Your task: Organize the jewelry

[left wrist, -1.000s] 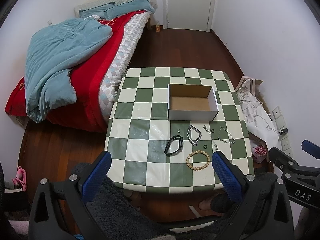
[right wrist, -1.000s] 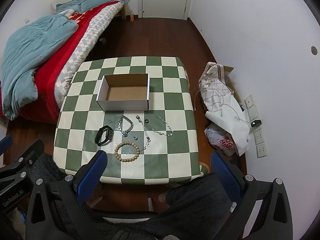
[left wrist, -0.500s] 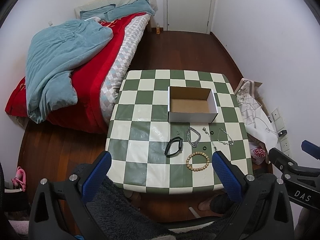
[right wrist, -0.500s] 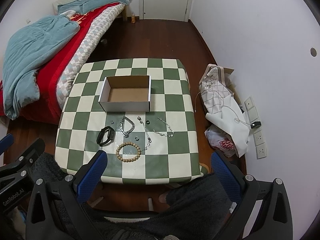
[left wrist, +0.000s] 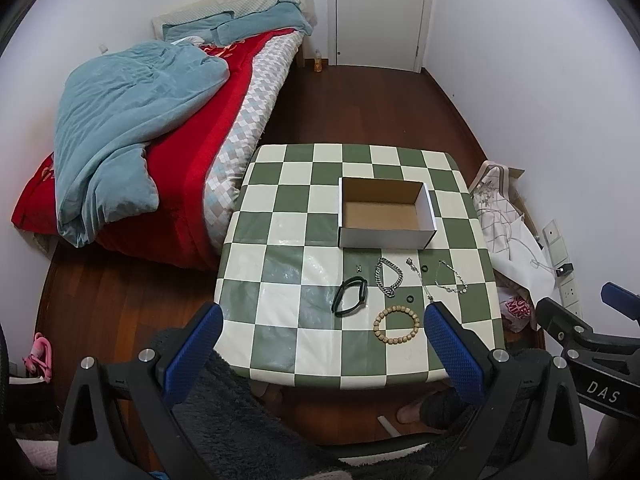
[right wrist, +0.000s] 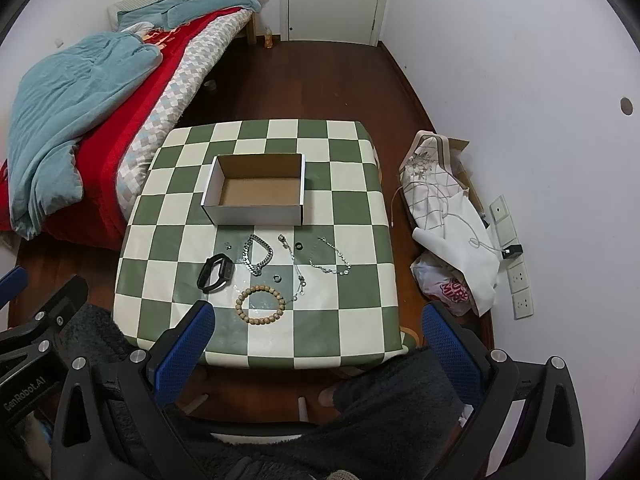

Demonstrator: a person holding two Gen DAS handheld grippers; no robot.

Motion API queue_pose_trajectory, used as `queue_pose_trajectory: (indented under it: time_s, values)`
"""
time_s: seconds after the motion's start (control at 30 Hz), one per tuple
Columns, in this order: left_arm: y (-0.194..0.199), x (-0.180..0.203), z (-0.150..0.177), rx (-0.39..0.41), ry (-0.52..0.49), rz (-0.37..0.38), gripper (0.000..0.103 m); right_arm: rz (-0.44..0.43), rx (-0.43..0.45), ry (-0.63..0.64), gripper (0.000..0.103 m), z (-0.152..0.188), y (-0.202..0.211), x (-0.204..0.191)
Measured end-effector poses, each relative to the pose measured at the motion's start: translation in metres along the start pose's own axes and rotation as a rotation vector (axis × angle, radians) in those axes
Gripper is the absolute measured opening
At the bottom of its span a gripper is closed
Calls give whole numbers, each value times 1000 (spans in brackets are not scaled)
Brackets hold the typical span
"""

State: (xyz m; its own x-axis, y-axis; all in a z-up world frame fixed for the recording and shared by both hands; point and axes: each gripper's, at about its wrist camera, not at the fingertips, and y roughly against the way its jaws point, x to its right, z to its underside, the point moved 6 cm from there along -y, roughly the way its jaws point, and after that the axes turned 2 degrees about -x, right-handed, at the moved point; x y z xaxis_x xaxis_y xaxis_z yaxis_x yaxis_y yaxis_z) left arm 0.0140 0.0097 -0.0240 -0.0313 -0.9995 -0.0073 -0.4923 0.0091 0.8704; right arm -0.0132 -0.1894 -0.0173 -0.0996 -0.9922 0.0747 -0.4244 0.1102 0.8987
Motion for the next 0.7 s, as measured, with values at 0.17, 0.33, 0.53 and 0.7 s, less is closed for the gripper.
queue_pose_trajectory:
  time_s: [0.17, 0.33, 0.53, 0.7]
  values:
    - [2, -1, 0, 5, 0, 0, 103, -1, 3, -1, 103, 0, 1, 0]
    - [4, -1, 0, 6, 1, 1, 102, -4, 9, -1, 103, -1, 5, 0]
    - [4, -1, -1, 9, 0, 1, 103, -6, 13, 2, 103, -2, 9, 0]
    - [6, -1, -1, 12, 0, 0, 103, -5, 16, 1, 103, -1, 9, 0]
